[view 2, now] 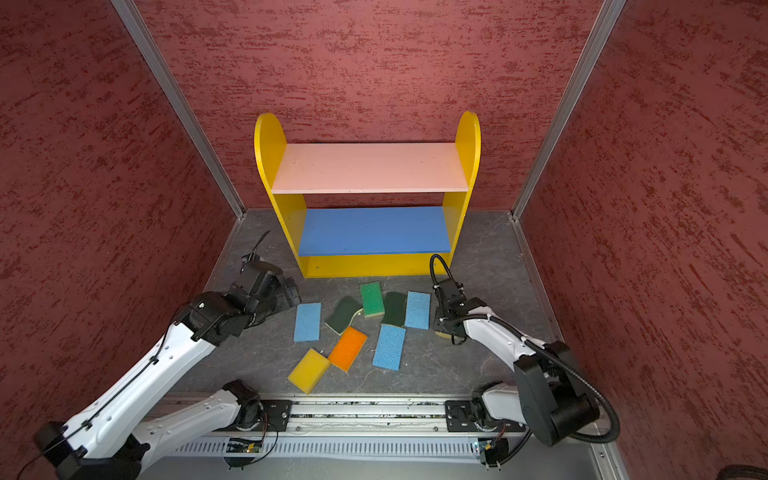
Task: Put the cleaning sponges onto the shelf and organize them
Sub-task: 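Lift the yellow sponge with the right gripper up toward the pink top shelf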
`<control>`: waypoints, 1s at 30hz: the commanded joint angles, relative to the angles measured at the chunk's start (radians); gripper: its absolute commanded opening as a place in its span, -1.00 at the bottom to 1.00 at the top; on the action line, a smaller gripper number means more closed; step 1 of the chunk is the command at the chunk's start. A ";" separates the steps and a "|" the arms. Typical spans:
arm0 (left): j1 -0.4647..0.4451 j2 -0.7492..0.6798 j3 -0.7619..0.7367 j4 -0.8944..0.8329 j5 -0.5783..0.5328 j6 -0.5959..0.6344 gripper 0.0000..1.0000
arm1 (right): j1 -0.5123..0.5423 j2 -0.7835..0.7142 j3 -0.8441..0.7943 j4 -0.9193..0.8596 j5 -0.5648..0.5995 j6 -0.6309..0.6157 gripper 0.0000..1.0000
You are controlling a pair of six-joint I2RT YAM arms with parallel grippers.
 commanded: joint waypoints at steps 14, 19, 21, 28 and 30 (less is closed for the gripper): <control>-0.001 -0.037 0.103 -0.002 0.034 0.112 0.99 | 0.222 -0.120 0.617 -0.391 0.080 0.003 -0.04; -0.001 -0.028 0.128 0.011 0.044 0.134 0.99 | 0.250 -0.040 0.855 -0.420 0.105 -0.056 -0.10; -0.002 -0.021 0.144 0.011 0.035 0.143 0.99 | 0.252 -0.001 0.955 -0.432 0.104 -0.098 -0.10; 0.001 -0.002 0.194 0.027 0.009 0.158 0.99 | 0.252 0.198 1.382 -0.546 0.221 -0.271 -0.03; 0.000 -0.001 0.197 0.041 0.008 0.161 0.99 | 0.252 0.256 1.463 -0.538 0.289 -0.309 0.03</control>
